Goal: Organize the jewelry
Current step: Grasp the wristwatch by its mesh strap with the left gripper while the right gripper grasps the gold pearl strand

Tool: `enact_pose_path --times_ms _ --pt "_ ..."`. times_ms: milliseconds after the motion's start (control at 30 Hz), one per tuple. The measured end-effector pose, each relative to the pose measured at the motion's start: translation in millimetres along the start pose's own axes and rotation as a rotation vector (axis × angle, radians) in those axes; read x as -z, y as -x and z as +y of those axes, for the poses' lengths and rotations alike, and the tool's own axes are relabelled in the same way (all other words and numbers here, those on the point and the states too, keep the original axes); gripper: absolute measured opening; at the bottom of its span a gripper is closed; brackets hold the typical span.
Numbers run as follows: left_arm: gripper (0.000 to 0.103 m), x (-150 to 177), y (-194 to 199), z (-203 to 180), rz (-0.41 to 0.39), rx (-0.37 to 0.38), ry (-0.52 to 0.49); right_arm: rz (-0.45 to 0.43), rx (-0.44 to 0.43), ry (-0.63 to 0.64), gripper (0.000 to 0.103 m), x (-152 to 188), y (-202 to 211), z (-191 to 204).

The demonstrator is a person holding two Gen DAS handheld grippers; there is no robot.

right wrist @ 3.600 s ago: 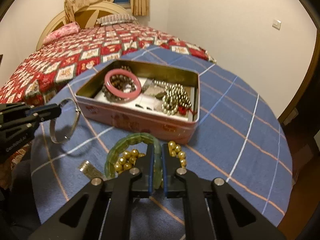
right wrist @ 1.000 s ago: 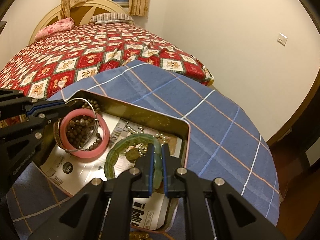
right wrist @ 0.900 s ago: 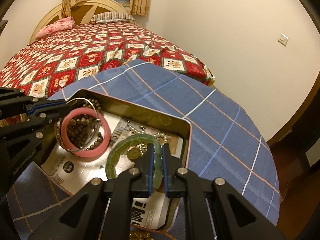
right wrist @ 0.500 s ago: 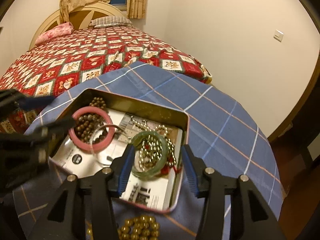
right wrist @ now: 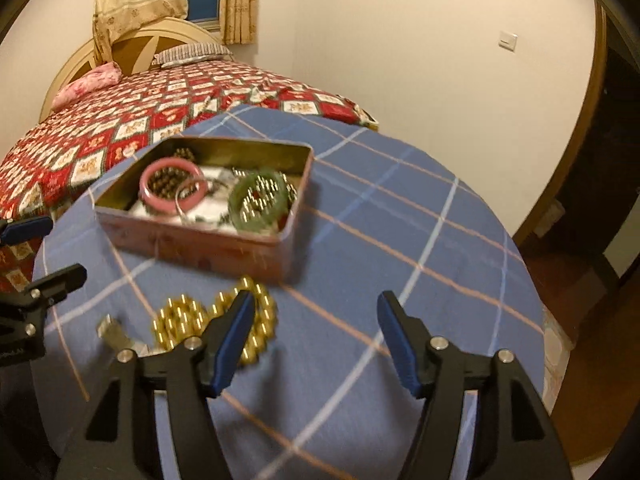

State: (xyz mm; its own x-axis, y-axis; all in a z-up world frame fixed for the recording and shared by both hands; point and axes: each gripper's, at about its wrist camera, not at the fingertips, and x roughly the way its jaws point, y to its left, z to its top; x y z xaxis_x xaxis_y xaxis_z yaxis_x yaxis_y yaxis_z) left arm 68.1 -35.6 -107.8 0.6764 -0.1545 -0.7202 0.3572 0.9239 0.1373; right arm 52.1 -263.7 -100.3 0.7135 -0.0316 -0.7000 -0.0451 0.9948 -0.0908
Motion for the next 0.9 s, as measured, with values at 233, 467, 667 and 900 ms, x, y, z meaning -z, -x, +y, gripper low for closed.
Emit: enact_pose_path --times_ms 233,467,667,900 --pt "0.076 17 3 -13 0.031 0.019 -0.023 -0.023 0.027 -0.019 0.070 16 18 -10" --pt "0.076 8 12 -25 -0.015 0.044 -0.016 -0.033 0.038 -0.047 0.072 21 17 -14" --pt "0.076 8 -17 -48 0.040 0.016 -0.086 -0.022 0.041 -0.058 0.072 26 12 -18" --pt "0.083 17 -25 -33 0.033 -0.054 -0.094 -0.026 0.035 -0.086 0.072 27 11 -26"
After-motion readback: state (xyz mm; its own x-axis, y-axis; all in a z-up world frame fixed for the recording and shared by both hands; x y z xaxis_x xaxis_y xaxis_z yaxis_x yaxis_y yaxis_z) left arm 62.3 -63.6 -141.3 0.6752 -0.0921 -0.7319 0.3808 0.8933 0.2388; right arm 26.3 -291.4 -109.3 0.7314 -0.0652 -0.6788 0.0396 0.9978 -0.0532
